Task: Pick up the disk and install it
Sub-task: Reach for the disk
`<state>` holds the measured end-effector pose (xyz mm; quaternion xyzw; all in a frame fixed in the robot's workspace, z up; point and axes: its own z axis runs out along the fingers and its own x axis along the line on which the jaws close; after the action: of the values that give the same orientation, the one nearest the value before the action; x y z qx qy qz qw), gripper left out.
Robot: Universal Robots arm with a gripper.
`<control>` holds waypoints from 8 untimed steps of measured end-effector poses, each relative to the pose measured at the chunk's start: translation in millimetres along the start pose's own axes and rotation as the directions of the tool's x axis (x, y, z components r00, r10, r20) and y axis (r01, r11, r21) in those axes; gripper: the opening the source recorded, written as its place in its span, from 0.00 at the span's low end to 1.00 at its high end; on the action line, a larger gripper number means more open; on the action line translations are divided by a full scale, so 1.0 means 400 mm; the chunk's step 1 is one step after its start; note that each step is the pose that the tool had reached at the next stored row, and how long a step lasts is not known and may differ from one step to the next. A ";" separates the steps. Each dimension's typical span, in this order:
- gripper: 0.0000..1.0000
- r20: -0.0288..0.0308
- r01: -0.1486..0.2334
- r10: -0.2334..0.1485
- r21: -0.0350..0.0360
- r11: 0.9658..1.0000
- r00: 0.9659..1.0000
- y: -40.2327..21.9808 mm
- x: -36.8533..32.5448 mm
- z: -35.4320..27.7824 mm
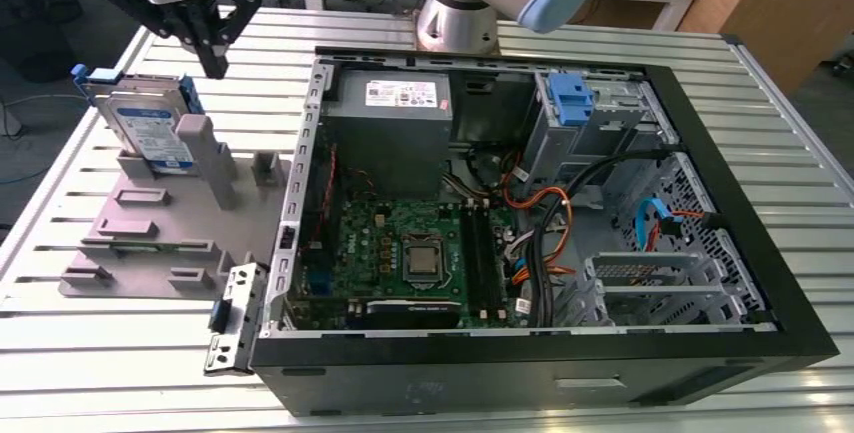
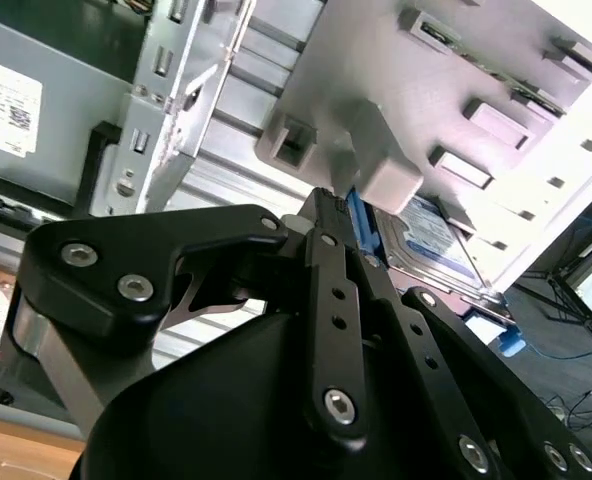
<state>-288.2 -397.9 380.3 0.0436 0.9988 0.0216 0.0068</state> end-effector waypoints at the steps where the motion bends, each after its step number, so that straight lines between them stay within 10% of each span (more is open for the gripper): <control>1: 0.11 0.000 0.000 0.000 0.000 1.000 1.000 0.001 0.009 0.001; 8: 0.11 0.000 -0.002 0.002 0.000 1.000 1.000 0.013 0.062 0.013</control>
<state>-312.5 -390.3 375.0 0.0445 0.9987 0.0216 0.0069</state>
